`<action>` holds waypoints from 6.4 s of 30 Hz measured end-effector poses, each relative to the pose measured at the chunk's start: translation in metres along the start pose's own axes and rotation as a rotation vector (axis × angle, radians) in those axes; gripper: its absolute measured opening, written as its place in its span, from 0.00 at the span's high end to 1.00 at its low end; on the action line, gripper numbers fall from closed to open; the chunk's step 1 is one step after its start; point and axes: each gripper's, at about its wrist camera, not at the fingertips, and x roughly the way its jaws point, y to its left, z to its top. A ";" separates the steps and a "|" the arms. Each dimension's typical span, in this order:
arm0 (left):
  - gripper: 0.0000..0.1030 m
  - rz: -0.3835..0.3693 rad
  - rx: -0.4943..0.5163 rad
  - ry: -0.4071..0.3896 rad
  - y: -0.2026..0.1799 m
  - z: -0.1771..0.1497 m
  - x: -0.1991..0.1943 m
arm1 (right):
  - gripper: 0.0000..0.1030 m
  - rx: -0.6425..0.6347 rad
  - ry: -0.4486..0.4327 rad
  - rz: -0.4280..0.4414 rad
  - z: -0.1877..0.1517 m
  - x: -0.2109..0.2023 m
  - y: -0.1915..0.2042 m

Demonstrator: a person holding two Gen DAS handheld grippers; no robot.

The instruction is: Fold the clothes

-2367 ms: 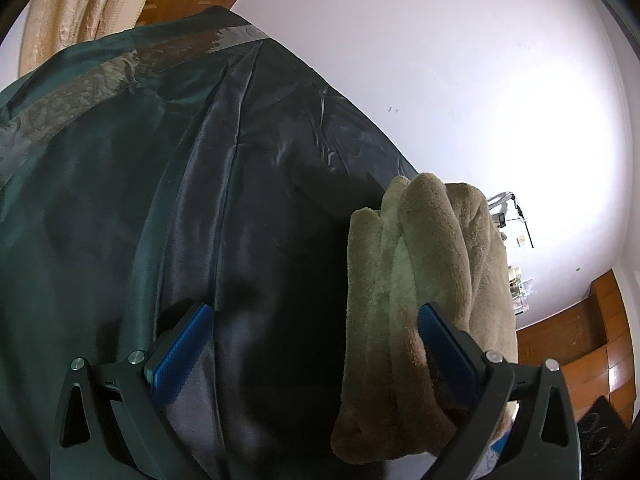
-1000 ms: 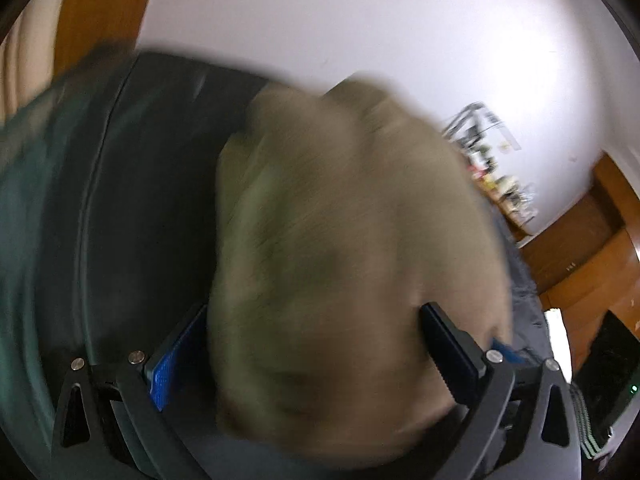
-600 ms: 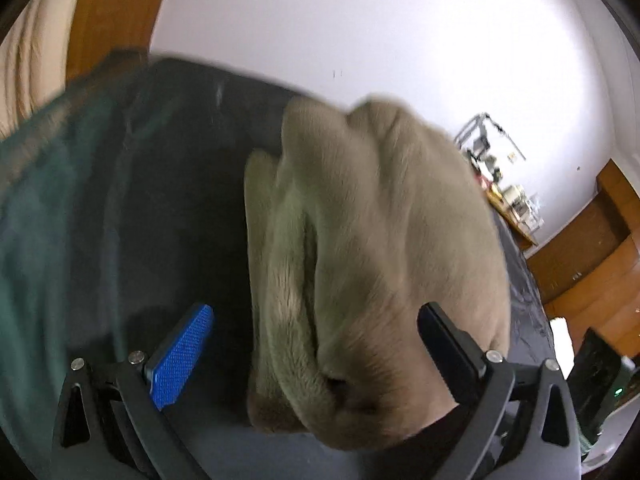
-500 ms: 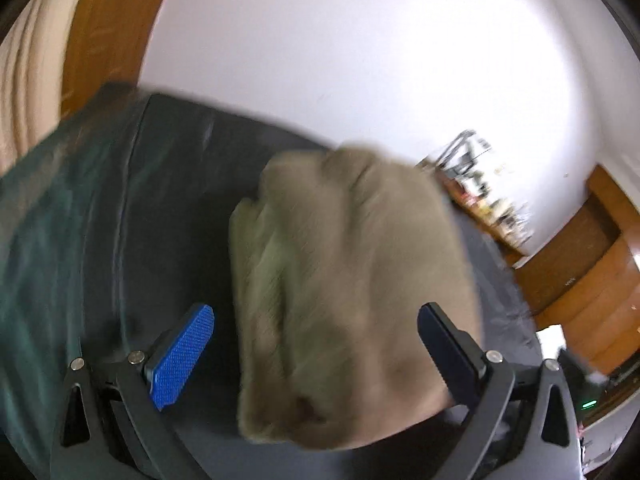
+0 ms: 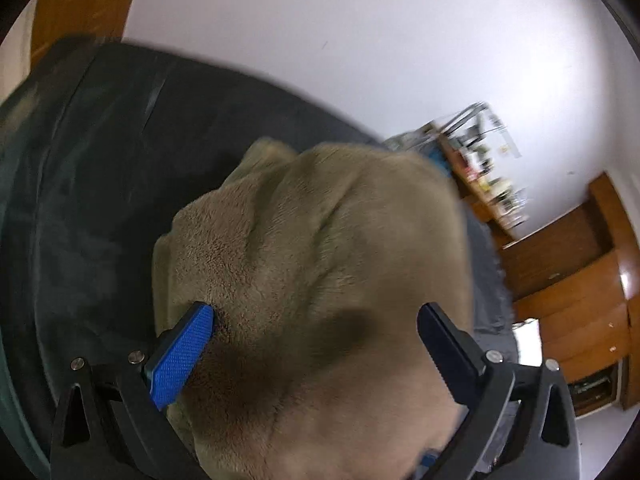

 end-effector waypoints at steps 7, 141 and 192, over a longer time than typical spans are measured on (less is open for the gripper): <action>0.01 0.000 -0.108 -0.014 0.037 -0.017 0.006 | 0.38 0.010 0.006 0.035 0.001 0.000 -0.007; 0.01 -0.063 0.180 0.033 0.040 -0.041 -0.010 | 0.24 -0.017 -0.058 -0.155 0.055 -0.007 -0.010; 0.01 -0.086 0.194 -0.003 0.052 -0.036 -0.006 | 0.19 -0.113 0.023 -0.475 0.100 0.015 -0.030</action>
